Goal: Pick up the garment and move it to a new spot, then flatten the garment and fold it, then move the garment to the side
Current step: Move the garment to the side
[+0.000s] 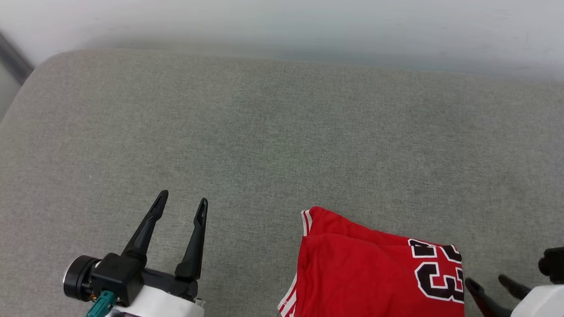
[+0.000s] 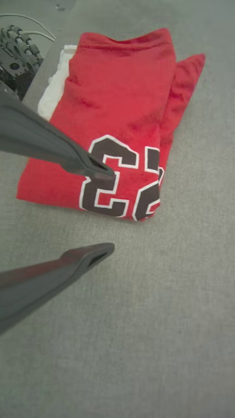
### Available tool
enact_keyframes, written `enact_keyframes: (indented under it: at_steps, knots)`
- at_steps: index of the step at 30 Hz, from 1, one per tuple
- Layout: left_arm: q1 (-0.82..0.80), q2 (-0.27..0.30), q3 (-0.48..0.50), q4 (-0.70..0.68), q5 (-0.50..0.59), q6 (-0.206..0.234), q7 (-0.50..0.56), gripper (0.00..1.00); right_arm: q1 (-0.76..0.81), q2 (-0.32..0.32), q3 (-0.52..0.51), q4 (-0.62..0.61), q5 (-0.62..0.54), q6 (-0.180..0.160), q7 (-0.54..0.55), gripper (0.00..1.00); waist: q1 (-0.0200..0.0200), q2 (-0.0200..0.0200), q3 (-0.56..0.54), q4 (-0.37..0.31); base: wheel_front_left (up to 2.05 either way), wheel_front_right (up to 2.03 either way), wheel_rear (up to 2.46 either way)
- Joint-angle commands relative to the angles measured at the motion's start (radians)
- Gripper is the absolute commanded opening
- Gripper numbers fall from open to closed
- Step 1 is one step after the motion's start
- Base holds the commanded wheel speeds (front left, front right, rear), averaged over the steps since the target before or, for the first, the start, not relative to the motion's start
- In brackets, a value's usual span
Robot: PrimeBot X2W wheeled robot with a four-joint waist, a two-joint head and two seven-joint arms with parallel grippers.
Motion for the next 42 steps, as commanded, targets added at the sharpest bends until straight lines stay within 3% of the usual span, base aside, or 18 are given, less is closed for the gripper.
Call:
enact_keyframes:
  at_steps: [1,4,7,21,22,23,24,25,26,33,42]
  knots:
    - [-0.015,0.004,-0.005,0.003,0.005,-0.001,-0.002,1.0,0.021,0.002,-0.006,-0.01,-0.004,0.0,0.077,1.0,-0.0001,0.0,0.01,0.009,0.0,0.0,0.0]
    - [-0.033,0.002,-0.017,0.009,0.006,-0.001,-0.002,1.0,0.019,0.036,-0.021,-0.014,-0.002,0.0,0.194,1.0,-0.0001,0.0,0.025,0.026,0.0,0.0,0.0]
    - [-0.044,0.0,-0.029,0.017,0.007,-0.001,-0.002,1.0,-0.002,0.057,-0.024,-0.001,-0.017,0.0,0.236,1.0,-0.0001,0.0,0.041,0.044,0.0,0.0,0.0]
    - [-0.073,-0.003,-0.048,0.038,0.007,0.0,-0.002,1.0,-0.044,0.107,0.041,0.207,-0.091,0.0,0.278,1.0,-0.0001,0.0,0.079,0.118,0.0,0.0,0.0]
    - [-0.075,-0.005,-0.047,0.039,0.008,0.0,-0.002,1.0,-0.043,0.107,0.05,0.226,-0.095,0.0,0.277,0.95,-0.0001,0.0,0.079,0.121,0.0,0.0,0.0]
    - [-0.076,-0.006,-0.047,0.04,0.009,0.0,-0.002,1.0,-0.044,0.106,0.057,0.241,-0.101,0.0,0.273,0.65,-0.0001,0.0,0.079,0.123,0.0,0.0,0.0]
    - [-0.076,-0.006,-0.047,0.04,0.009,0.0,-0.002,1.0,-0.044,0.106,0.057,0.241,-0.101,0.0,0.273,0.65,-0.0001,0.0,0.079,0.123,0.0,0.0,0.0]
    - [-0.078,-0.006,-0.048,0.042,0.01,0.0,-0.002,1.0,-0.049,0.103,0.065,0.252,-0.105,0.0,0.268,0.12,-0.0001,0.0,0.079,0.126,0.0,0.0,0.0]
    - [-0.079,-0.007,-0.046,0.045,0.011,0.0,-0.002,1.0,-0.062,0.096,0.075,0.264,-0.109,0.0,0.245,0.0,-0.0001,0.0,0.076,0.126,0.0,0.0,0.0]
    - [-0.065,-0.004,-0.031,0.029,0.014,0.0,-0.002,1.0,-0.156,0.0,0.129,0.216,-0.149,-0.001,0.166,0.0,-0.0001,0.0,0.059,0.086,0.0,0.0,0.0]
    - [-0.09,-0.004,-0.056,0.02,0.017,0.0,-0.002,1.0,-0.374,-0.314,0.377,0.121,-0.246,-0.001,0.132,0.0,-0.0001,0.0,0.086,-0.086,0.0,0.0,0.0]
